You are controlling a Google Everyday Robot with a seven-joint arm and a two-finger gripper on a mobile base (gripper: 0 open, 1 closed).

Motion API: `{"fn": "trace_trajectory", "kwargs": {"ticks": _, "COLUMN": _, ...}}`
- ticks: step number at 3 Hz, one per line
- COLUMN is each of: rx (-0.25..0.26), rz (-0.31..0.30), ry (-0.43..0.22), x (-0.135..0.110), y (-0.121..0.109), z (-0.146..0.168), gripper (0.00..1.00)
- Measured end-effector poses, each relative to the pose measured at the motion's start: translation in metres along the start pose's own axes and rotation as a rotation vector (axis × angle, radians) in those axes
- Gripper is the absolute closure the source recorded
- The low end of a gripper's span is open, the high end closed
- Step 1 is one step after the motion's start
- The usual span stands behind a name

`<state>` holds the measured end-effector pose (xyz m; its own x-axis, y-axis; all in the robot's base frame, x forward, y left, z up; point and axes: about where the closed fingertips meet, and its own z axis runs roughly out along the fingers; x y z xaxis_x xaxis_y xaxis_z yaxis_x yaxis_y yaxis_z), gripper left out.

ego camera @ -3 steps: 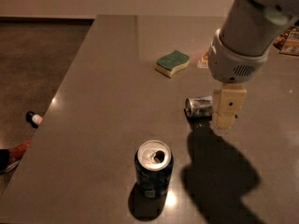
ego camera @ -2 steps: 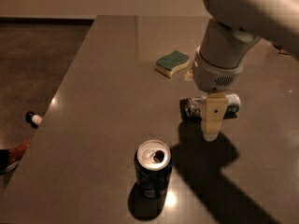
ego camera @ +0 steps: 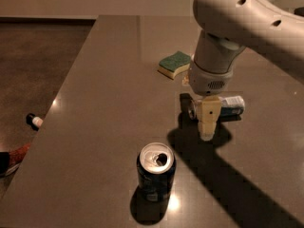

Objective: Place redbull can upright

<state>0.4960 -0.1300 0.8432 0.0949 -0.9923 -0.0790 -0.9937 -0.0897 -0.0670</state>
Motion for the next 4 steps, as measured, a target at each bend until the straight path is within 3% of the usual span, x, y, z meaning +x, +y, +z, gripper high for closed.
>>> {"fn": "trace_trajectory", "kwargs": {"ticks": 1, "rx": 0.011, "rz": 0.020, "ry": 0.012, "x": 0.014, "y": -0.010, "z": 0.004, "gripper": 0.04}}
{"fn": "trace_trajectory", "kwargs": {"ticks": 3, "rx": 0.002, "rz": 0.052, "ry": 0.023, "x": 0.026, "y": -0.010, "z": -0.011, "gripper": 0.44}}
{"fn": "trace_trajectory", "kwargs": {"ticks": 4, "rx": -0.013, "rz": 0.058, "ry": -0.017, "x": 0.018, "y": -0.009, "z": -0.030, "gripper": 0.68}}
